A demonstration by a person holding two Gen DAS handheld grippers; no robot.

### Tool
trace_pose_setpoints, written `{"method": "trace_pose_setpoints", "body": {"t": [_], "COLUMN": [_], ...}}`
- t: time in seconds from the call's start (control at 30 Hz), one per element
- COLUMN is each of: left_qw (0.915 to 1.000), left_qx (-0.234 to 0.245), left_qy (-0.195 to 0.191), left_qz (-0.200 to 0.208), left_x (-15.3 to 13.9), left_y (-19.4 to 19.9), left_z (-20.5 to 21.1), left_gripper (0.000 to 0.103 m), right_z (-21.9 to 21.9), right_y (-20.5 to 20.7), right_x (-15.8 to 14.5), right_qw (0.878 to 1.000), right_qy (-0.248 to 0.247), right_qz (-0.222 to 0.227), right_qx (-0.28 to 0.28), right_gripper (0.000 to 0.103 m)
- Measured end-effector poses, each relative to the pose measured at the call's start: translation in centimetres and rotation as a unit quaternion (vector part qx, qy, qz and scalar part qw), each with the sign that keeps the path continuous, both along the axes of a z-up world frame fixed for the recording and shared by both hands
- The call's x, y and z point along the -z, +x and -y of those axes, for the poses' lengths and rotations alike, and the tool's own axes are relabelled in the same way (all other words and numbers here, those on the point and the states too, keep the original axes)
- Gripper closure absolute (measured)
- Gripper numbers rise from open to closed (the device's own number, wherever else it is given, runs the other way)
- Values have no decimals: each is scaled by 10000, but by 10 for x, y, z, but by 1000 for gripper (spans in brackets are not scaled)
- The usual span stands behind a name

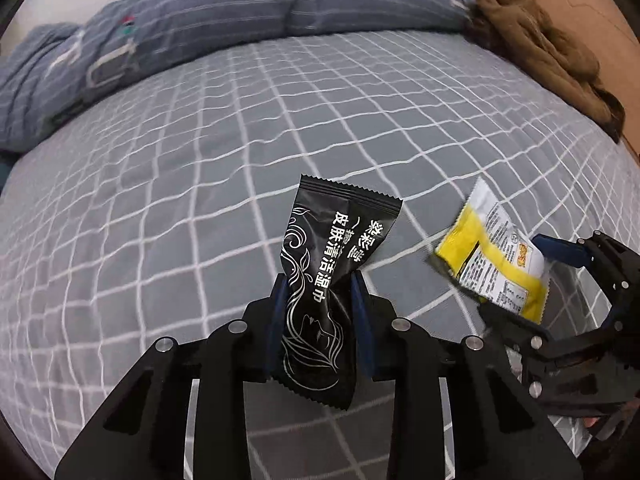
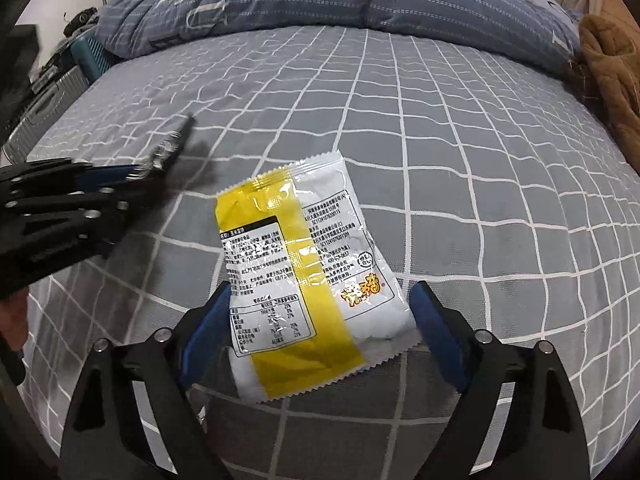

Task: Collect trash
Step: 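Grasp the black wet-wipe packet with the left tool while the right tool grasps the yellow snack packet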

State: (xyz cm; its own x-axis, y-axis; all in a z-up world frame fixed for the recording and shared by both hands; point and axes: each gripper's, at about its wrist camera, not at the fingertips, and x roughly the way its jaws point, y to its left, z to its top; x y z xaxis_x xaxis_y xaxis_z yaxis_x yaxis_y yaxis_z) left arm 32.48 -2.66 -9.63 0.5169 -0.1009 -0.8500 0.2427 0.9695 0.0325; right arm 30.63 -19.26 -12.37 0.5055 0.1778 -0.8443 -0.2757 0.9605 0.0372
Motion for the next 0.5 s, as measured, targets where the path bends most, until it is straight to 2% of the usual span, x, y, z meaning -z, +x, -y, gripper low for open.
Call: {"method": "trace_pose_setpoints", "body": {"t": [0.13,0.2,0.27,0.5], "left_qw": [10000,9999,9999,9995], "left_qx": [-35,-55,-62,-137], "left_qy": [-53,-95,-62,-254], "left_qz": [13,42,92,136], "left_x": [-1,-4,-8,-10], "left_y": [-10,-7,-8,-20], "left_z": [1,3,6,11], "left_gripper": [73,73,73,73], "right_z": [3,7,11,11], "right_y": [2,3,4,2], "right_x": [3,4,4,4], "right_qw": [9999,9998,9995,9995], "right_qy": [32,67,106,116], "right_qz": [-59,-98,-110,-68], "right_qx": [92,166,263,288], "right_gripper": [29,36,47,63]}}
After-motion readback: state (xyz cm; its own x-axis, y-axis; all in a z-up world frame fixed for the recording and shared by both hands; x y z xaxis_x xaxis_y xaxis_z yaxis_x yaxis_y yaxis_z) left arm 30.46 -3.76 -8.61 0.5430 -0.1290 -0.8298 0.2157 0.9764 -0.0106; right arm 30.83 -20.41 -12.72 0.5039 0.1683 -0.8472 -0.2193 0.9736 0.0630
